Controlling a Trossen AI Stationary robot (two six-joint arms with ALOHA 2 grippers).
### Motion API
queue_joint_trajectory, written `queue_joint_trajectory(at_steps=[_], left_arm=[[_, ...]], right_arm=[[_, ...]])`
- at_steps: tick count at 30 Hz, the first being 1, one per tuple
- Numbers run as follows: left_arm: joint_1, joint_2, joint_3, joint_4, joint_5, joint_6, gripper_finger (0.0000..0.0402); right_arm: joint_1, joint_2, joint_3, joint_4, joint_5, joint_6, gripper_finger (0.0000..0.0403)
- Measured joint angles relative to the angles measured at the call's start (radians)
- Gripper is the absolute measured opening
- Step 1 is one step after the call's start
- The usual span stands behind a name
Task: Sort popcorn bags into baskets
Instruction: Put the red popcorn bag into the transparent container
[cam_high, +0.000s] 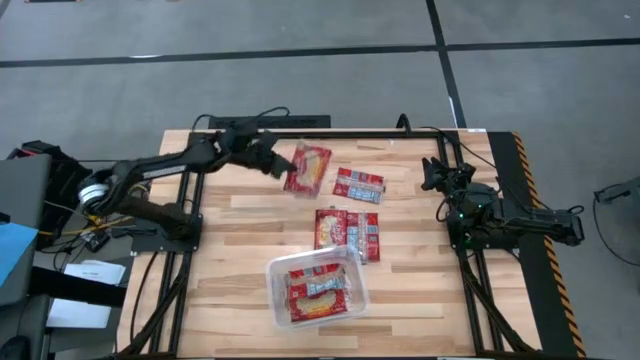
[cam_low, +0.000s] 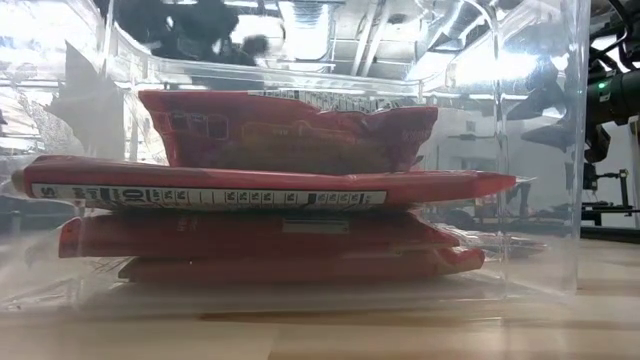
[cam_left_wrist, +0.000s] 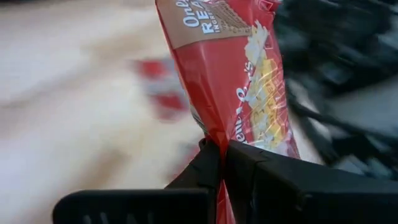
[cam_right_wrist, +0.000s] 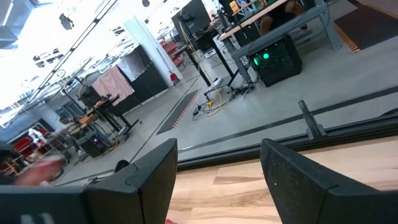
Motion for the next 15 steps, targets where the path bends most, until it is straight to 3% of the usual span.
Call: queue_joint_trajectory(at_steps=[5,10,15], left_arm=[[-0.166,-0.158,0.002,-0.009,0.045,0.013,0.0],[-0.359,-0.214,0.068,-0.133,-0.06,0.022,0.0],[-0.509,-0.166,0.173,-0.366,-0.181,0.068,0.0]], right_arm=[[0.0,0.0,0.0,0.0,0.0,-0.002,0.0255],[0.0,0.0,0.0,0.0,0.0,-0.002,0.0255],[0.0,0.0,0.0,0.0,0.0,-0.002,0.0255]])
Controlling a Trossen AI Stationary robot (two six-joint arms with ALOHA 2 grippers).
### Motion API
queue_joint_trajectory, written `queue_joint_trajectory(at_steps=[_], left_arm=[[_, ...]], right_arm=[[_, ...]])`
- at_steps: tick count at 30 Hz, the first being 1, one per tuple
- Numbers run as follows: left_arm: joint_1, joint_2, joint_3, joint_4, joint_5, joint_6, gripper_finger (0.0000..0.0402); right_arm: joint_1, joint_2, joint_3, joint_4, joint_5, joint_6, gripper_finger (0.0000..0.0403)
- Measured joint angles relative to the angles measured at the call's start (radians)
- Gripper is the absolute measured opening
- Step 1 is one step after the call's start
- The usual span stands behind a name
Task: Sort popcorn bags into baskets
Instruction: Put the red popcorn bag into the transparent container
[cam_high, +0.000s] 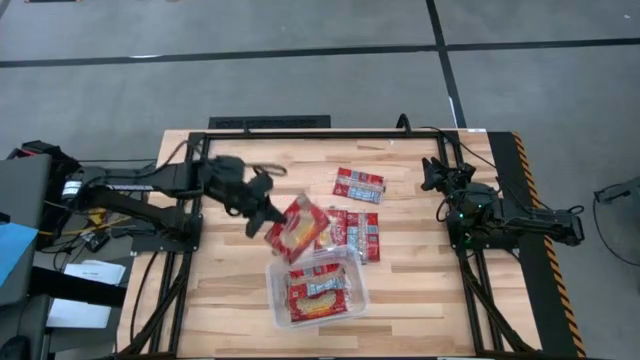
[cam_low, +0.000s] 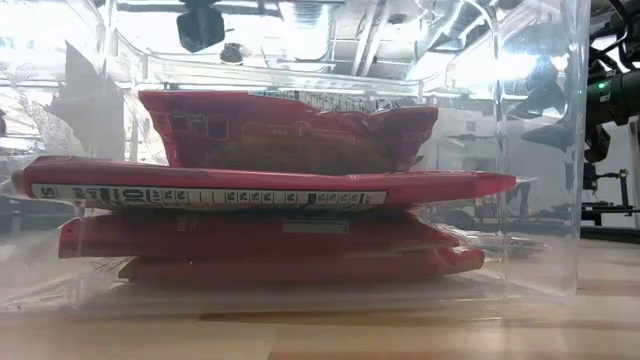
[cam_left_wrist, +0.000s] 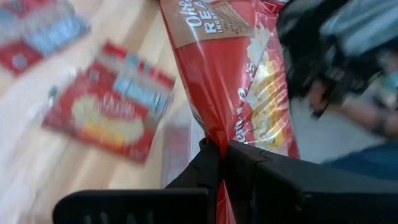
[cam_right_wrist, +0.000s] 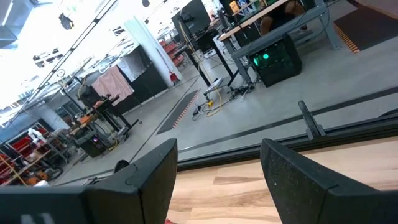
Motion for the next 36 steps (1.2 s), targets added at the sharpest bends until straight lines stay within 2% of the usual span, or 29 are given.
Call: queue_joint_trajectory(at_steps=[5,10,18,21,25,31,36], left_arm=[[-0.074,0.121,0.086,-0.139,-0.009,0.016,0.0],[-0.111,0.255,0.149,-0.195,-0.002,0.061,0.0],[-0.134,0.462,0.253,-0.193,0.161,0.119,0.0],[-0.133,0.493,0.296,-0.206,0.18,0.171,0.0],[-0.128,0.495,0.318,-0.212,0.148,0.23,0.0],[-0.141,0.508,0.319,-0.207,0.139,0.231,0.0],[-0.163,0.536,0.319,-0.179,0.182,0.22,0.0]], right_arm=[[0.0,0.01,0.0,0.0,0.002,0.0,0.0255],[0.0,0.021,0.0,-0.001,-0.006,0.0,0.0255],[0.0,0.025,0.0,0.0,-0.007,-0.004,0.0255],[0.0,0.026,0.0,0.0,-0.006,-0.004,0.0255],[0.0,0.026,0.0,0.0,-0.007,-0.033,0.0255],[0.0,0.026,0.0,0.0,-0.007,-0.042,0.0255],[0.0,0.026,0.0,0.001,-0.007,-0.043,0.0255]])
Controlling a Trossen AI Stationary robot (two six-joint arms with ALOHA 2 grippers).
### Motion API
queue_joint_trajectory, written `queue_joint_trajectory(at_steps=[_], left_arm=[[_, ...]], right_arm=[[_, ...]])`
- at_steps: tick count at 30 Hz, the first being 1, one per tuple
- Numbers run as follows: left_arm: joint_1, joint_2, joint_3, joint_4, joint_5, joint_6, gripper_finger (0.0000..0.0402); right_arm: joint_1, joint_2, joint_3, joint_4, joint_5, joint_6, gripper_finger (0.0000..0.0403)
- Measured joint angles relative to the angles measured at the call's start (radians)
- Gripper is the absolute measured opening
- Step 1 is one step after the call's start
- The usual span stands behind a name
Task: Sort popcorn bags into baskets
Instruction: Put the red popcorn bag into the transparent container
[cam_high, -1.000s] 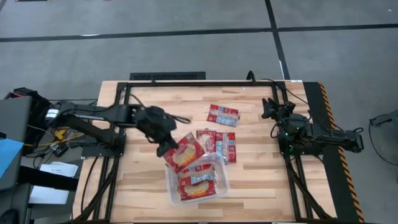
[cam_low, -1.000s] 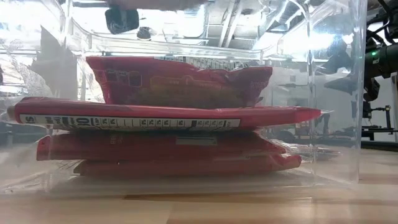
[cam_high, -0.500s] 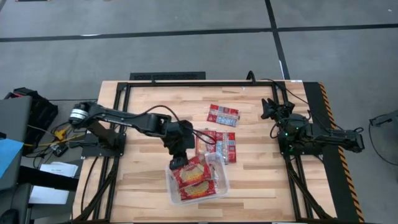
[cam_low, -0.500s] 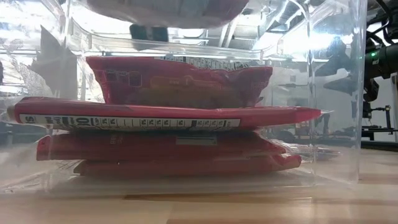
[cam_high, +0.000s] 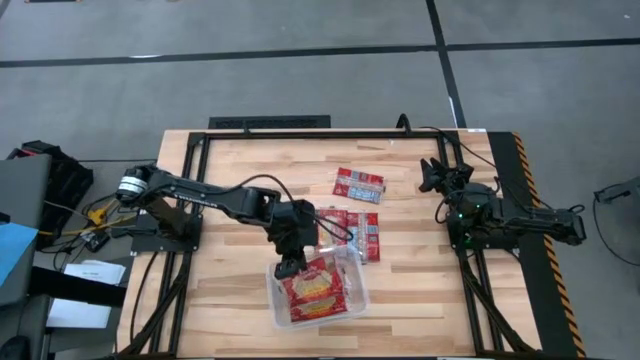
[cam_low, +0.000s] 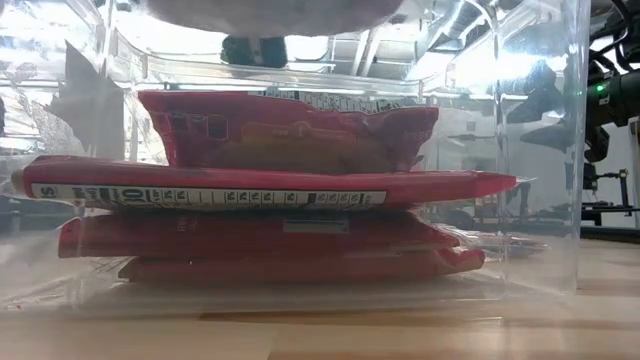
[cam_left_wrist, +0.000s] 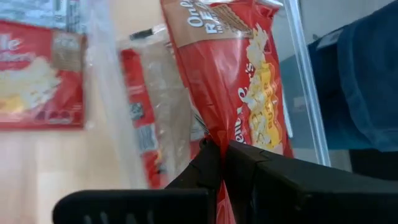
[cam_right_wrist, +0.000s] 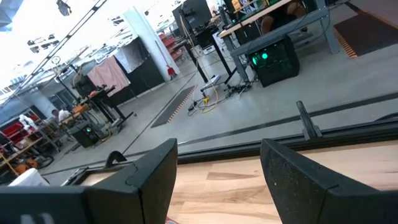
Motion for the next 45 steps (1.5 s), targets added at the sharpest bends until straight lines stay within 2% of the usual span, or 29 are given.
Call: queue_joint_trajectory(at_steps=[23,28,37,45], left_arm=[[-0.014,0.057,-0.002,0.114,0.019,0.004,0.0005],[-0.015,0.057,-0.002,0.114,0.021,-0.019,0.0027],[-0.006,0.056,-0.002,0.096,0.035,-0.027,0.0095],[0.09,0.037,0.025,0.047,0.124,-0.03,0.0102]], right_arm=[[0.0,0.008,0.0,0.002,-0.022,-0.002,0.0255],[0.0,0.008,0.0,0.001,-0.022,-0.002,0.0255],[0.0,0.008,0.0,0.002,-0.021,-0.002,0.0255],[0.0,0.008,0.0,0.001,-0.021,-0.002,0.0255]])
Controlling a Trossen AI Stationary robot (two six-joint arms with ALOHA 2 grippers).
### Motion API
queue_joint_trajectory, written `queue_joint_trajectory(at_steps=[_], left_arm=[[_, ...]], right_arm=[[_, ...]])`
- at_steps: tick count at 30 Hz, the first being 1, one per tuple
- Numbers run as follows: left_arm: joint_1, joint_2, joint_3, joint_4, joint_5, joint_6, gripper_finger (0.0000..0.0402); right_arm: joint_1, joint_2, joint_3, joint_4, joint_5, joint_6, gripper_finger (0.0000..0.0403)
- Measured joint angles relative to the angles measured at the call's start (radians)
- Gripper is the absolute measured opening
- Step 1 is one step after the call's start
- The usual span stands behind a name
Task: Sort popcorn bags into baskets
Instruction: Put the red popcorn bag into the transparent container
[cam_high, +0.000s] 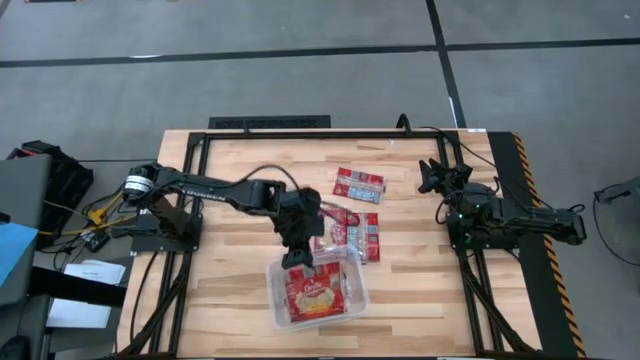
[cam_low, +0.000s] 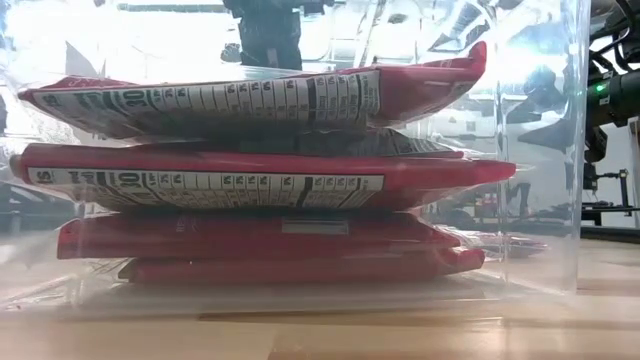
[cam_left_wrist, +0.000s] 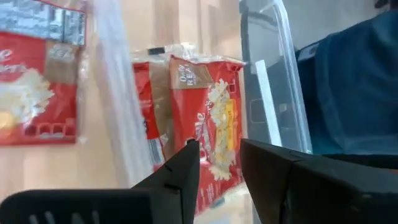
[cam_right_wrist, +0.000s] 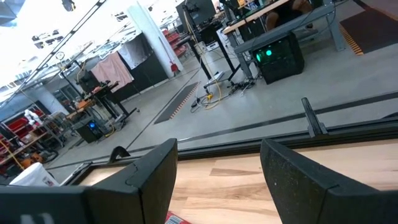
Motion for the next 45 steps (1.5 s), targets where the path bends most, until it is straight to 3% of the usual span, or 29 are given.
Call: queue_joint_trajectory(at_steps=[4,9,11,14,22,26,35,45], left_arm=[[0.098,-0.011,0.103,-0.117,-0.054,0.078,0.0103],[0.201,-0.013,0.178,-0.184,-0.392,0.288,0.0106],[0.232,0.007,0.179,-0.172,-0.408,0.364,0.0113],[0.266,0.069,0.178,-0.168,-0.346,0.364,0.0137],[0.273,0.274,0.176,-0.247,-0.394,0.137,0.023],[0.255,0.336,0.175,-0.253,-0.437,0.022,0.0258],[0.224,0.347,0.118,-0.131,-0.591,-0.221,0.0263],[0.173,0.346,0.098,-0.078,-0.63,-0.407,0.0263]], right_arm=[[0.0,0.0,0.0,0.0,0.0,0.0,0.0255],[0.0,0.0,0.0,0.0,0.0,0.0,0.0255],[0.0,0.0,0.0,0.0,0.0,0.0,0.0255],[0.003,0.0,0.0,0.0,-0.001,0.0,0.0255],[0.003,0.0,0.0,0.0,-0.001,0.001,0.0255],[0.003,0.0,0.0,0.0,-0.001,0.001,0.0255],[0.003,0.0,0.0,0.0,-0.001,0.0,0.0255],[0.001,0.0,0.0,0.0,-0.001,0.0,0.0255]])
